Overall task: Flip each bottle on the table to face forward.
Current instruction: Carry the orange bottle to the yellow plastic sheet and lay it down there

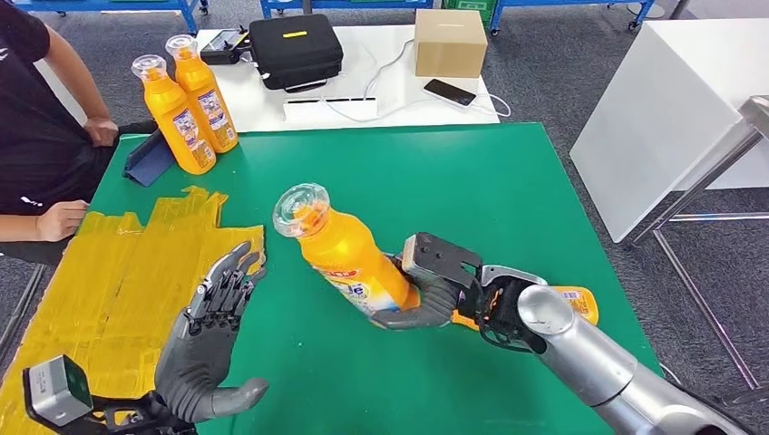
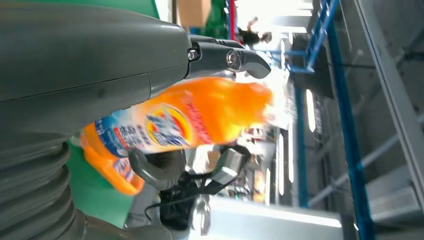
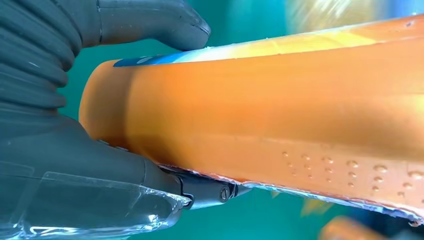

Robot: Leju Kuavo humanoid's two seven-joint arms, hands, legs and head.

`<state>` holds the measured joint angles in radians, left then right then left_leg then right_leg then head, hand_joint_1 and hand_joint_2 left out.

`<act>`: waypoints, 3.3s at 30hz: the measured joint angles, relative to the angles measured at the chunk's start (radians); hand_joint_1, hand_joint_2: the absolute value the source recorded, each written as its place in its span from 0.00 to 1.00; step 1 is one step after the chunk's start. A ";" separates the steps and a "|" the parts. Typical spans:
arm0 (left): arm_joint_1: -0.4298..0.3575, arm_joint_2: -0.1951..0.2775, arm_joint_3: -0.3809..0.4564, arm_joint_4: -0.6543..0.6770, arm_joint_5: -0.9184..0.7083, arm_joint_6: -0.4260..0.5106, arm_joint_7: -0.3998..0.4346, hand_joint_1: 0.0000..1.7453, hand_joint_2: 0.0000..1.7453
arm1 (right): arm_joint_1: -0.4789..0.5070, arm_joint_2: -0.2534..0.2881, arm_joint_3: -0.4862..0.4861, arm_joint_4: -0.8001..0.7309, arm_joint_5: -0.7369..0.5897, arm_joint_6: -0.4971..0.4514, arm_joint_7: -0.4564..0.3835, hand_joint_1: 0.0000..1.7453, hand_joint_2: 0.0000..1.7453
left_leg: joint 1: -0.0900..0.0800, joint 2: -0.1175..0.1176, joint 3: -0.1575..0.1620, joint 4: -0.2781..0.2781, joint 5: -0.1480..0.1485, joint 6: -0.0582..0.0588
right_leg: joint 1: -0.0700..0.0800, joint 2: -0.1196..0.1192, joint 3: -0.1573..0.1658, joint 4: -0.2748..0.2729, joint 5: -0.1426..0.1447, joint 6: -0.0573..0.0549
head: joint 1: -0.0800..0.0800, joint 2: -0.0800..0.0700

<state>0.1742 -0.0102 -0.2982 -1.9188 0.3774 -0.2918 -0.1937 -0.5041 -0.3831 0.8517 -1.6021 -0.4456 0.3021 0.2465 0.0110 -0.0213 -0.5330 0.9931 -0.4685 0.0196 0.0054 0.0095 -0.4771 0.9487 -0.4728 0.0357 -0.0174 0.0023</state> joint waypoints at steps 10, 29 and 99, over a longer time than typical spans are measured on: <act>-0.007 -0.036 0.038 0.000 -0.006 0.021 0.056 0.00 1.00 | 0.003 0.192 -0.039 0.053 0.318 -0.094 0.103 1.00 1.00 | 0.000 0.000 -0.002 0.000 0.001 -0.001 | 0.000 -0.001 -0.005 0.003 0.000 0.000 | 0.000 0.000; -0.012 -0.046 0.042 0.000 0.015 0.029 0.071 0.00 1.00 | 0.008 0.278 -0.064 0.088 0.449 -0.087 0.131 1.00 1.00 | 0.000 0.000 -0.003 0.000 0.001 -0.001 | 0.000 0.000 -0.006 0.004 0.000 0.000 | 0.000 0.000; -0.167 -0.146 0.114 0.065 0.139 0.277 0.221 0.00 1.00 | 0.072 0.513 -0.030 0.147 1.162 -0.195 0.137 1.00 1.00 | -0.009 -0.001 -0.008 0.002 0.003 0.000 | -0.009 -0.001 -0.012 0.005 0.001 0.001 | 0.000 0.000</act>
<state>0.0075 -0.1565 -0.1846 -1.8537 0.5167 -0.0150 0.0272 -0.4322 0.1302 0.8214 -1.4547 0.7168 0.1071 0.3835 0.0021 -0.0222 -0.5414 0.9953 -0.4659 0.0191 -0.0036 0.0082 -0.4888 0.9540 -0.4720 0.0370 -0.0173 0.0023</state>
